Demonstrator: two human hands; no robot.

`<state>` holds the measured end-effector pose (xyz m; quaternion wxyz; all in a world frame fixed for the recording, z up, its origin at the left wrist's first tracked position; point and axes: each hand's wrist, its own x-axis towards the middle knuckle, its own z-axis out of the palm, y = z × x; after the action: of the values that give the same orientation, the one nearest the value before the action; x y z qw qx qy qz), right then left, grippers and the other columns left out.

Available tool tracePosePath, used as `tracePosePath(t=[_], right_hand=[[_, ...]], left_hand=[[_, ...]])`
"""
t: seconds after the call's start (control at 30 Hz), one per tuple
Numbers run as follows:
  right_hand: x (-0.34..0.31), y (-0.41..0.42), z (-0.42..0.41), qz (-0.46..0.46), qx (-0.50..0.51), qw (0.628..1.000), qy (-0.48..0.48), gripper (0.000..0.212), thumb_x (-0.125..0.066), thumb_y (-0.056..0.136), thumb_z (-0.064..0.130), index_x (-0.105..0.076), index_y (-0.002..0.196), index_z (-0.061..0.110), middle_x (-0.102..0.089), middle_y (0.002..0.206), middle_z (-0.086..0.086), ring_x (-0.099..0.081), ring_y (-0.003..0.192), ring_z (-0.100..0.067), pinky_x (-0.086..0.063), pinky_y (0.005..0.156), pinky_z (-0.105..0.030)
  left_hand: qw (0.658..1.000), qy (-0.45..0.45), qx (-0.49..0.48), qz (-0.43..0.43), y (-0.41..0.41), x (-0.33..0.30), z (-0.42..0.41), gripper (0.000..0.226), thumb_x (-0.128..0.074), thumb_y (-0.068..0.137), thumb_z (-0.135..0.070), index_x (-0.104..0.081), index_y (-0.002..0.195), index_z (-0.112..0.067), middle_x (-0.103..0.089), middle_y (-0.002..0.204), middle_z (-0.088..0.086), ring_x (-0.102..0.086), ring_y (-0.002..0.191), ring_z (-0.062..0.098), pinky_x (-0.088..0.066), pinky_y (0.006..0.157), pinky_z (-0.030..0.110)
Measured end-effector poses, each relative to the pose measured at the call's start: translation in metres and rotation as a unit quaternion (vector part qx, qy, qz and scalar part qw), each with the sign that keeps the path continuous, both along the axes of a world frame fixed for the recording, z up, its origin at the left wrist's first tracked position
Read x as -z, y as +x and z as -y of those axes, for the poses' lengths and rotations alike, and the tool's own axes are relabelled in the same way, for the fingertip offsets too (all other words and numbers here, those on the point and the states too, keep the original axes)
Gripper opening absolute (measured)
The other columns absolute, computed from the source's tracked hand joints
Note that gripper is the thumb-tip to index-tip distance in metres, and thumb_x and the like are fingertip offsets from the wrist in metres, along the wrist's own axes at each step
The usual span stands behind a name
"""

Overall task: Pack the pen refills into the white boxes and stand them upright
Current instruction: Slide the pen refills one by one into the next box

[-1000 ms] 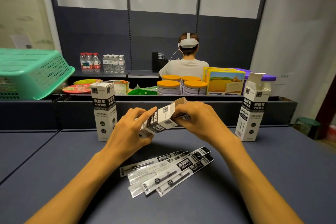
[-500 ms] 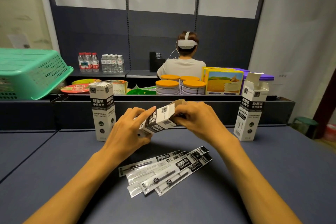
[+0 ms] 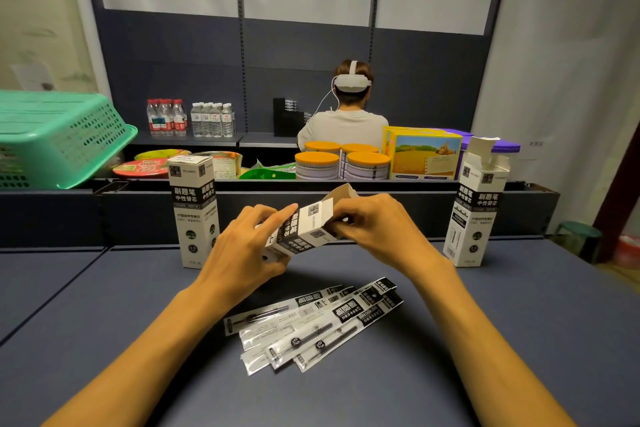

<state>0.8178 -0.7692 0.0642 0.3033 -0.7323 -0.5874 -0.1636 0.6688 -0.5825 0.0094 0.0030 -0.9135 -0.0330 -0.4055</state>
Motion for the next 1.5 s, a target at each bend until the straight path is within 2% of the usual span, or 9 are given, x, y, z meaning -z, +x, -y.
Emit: tracePosePath(t=[0.2,0.7,0.8,0.97,1.07,1.13,1.27,1.37,1.5], right_hand=[[0.000,0.002,0.001,-0.043,-0.006,0.999,-0.011,0.020,-0.070,0.085,0.031,-0.071,0.105,0.032,-0.073,0.106,0.006,-0.068,0.094,-0.012,-0.058,0.074,-0.037],[0.001,-0.003,0.003,-0.123,-0.052,0.991,-0.026,0.025,-0.064,0.090,0.023,-0.070,0.114,0.025,-0.068,0.120,0.003,-0.065,0.099,-0.005,-0.058,0.079,-0.027],[0.002,-0.004,0.001,-0.133,-0.064,0.988,-0.048,0.029,-0.063,0.090,0.029,-0.068,0.118,0.028,-0.067,0.121,0.006,-0.063,0.083,0.003,-0.055,0.070,-0.020],[0.007,-0.005,-0.005,-0.100,-0.054,0.988,-0.109,0.040,-0.058,0.089,0.047,-0.063,0.126,0.031,-0.061,0.130,0.008,-0.059,0.109,-0.008,-0.054,0.088,-0.034],[0.009,-0.005,-0.007,-0.088,-0.057,0.984,-0.141,0.051,-0.054,0.087,0.056,-0.056,0.133,0.032,-0.055,0.137,0.009,-0.055,0.101,0.004,-0.050,0.084,-0.023],[0.008,-0.006,-0.006,-0.092,-0.065,0.984,-0.138,0.049,-0.057,0.090,0.050,-0.052,0.136,0.033,-0.055,0.137,0.009,-0.052,0.088,0.010,-0.042,0.074,-0.013],[0.002,-0.003,0.001,-0.123,-0.074,0.987,-0.072,0.040,-0.063,0.089,0.039,-0.056,0.128,0.034,-0.061,0.128,0.008,-0.061,0.089,-0.003,-0.053,0.070,-0.020],[0.001,-0.003,0.002,-0.119,-0.062,0.989,-0.063,0.035,-0.062,0.090,0.037,-0.059,0.125,0.032,-0.061,0.127,0.008,-0.059,0.077,0.007,-0.051,0.066,-0.018],[0.005,-0.008,-0.001,-0.122,-0.087,0.985,-0.090,0.042,-0.060,0.090,0.040,-0.054,0.132,0.036,-0.060,0.130,0.011,-0.059,0.097,0.004,-0.053,0.082,-0.023]], left_hand=[[1.000,-0.011,-0.004,0.004,-0.002,0.000,-0.004,0.089,-0.086,0.064,-0.022,-0.044,0.142,-0.021,-0.055,0.114,0.004,-0.052,0.098,0.017,-0.054,0.061,0.029],[1.000,-0.010,-0.005,-0.002,-0.002,-0.001,-0.002,0.092,-0.087,0.063,-0.023,-0.042,0.143,-0.022,-0.055,0.115,0.003,-0.052,0.099,0.017,-0.053,0.063,0.028],[1.000,-0.008,-0.004,0.003,-0.002,-0.002,-0.001,0.091,-0.087,0.062,-0.021,-0.044,0.142,-0.020,-0.056,0.114,0.005,-0.054,0.098,0.018,-0.055,0.062,0.030],[1.000,0.017,-0.008,-0.012,-0.001,0.001,-0.002,0.093,-0.090,0.057,-0.018,-0.046,0.140,-0.017,-0.057,0.110,0.008,-0.056,0.094,0.023,-0.054,0.061,0.033],[1.000,0.011,-0.004,-0.009,-0.001,0.000,-0.002,0.093,-0.089,0.058,-0.018,-0.046,0.141,-0.017,-0.056,0.111,0.007,-0.055,0.094,0.021,-0.053,0.060,0.029],[1.000,0.005,-0.001,-0.004,0.000,0.000,-0.001,0.093,-0.088,0.060,-0.019,-0.044,0.142,-0.018,-0.056,0.111,0.006,-0.054,0.095,0.020,-0.054,0.061,0.030],[1.000,-0.015,0.000,0.003,0.000,-0.001,-0.002,0.092,-0.087,0.063,-0.020,-0.041,0.143,-0.021,-0.055,0.114,0.005,-0.051,0.098,0.018,-0.055,0.062,0.033],[1.000,-0.013,-0.005,0.005,-0.001,-0.001,-0.003,0.092,-0.087,0.063,-0.021,-0.042,0.143,-0.021,-0.055,0.113,0.004,-0.051,0.097,0.018,-0.055,0.061,0.032],[1.000,-0.010,-0.006,0.001,-0.001,-0.001,-0.001,0.092,-0.087,0.062,-0.020,-0.042,0.143,-0.021,-0.055,0.112,0.003,-0.051,0.097,0.017,-0.054,0.061,0.031]])
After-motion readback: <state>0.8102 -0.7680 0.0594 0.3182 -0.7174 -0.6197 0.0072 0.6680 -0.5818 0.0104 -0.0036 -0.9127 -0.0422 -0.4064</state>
